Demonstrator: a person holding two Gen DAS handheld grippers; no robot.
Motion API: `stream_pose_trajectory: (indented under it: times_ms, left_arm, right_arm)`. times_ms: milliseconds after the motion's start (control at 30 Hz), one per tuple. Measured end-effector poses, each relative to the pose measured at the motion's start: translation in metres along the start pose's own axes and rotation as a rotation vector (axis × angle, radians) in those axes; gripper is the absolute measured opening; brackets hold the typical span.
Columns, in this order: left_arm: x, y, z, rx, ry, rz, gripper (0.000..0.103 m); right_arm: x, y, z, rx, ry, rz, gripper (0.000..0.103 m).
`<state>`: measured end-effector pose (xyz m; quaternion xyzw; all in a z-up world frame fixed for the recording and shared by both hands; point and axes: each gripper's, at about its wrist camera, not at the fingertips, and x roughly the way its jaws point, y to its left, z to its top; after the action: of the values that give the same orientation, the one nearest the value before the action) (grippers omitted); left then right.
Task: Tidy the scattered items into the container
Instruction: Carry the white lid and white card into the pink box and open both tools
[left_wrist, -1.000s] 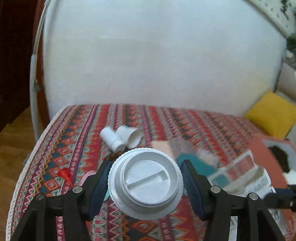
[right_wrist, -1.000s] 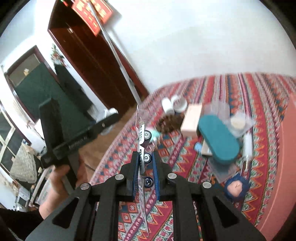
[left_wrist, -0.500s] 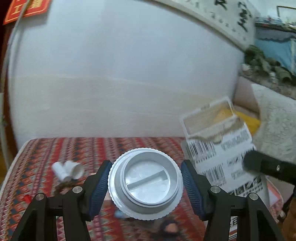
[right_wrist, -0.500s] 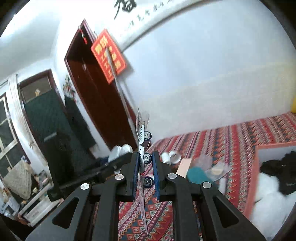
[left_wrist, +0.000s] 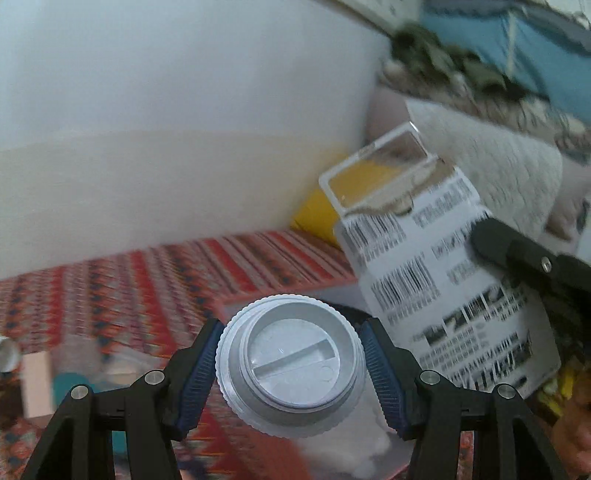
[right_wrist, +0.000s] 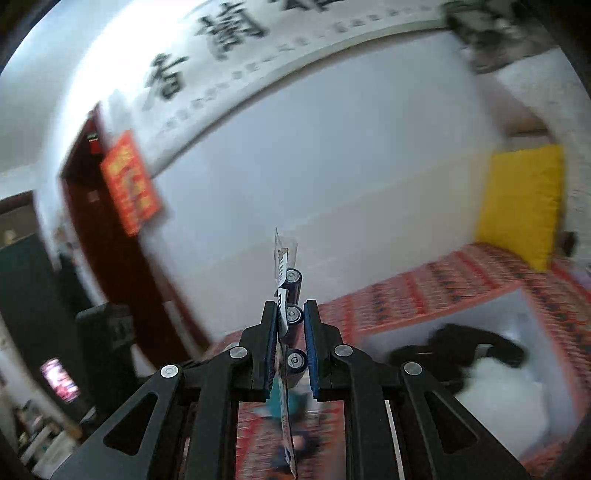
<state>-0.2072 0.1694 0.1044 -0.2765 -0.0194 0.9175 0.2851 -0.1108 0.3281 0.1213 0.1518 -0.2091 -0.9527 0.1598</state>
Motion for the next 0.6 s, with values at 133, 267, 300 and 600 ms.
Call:
stream_pose_trajectory:
  times_ms: [133, 267, 300, 600]
  left_arm:
    - [0.049, -0.029, -0.005, 0.040, 0.081, -0.030, 0.064]
    - [0.091, -0.052, -0.014, 0.082, 0.155, -0.023, 0.065]
    - [0.100, -0.055, -0.016, 0.088, 0.172, -0.016, 0.065]
    - [0.130, -0.047, -0.020, 0.058, 0.246, 0.007, 0.065]
  right_arm:
    - [0.001, -0.050, 0.001, 0.063, 0.010, -0.137, 0.015]
    - [0.015, -0.097, -0.004, 0.147, 0.050, -0.190, 0.015]
    - [0.019, -0.105, -0.005, 0.163, 0.059, -0.194, 0.015]
    - [0.042, -0.142, -0.019, 0.207, 0.120, -0.317, 0.024]
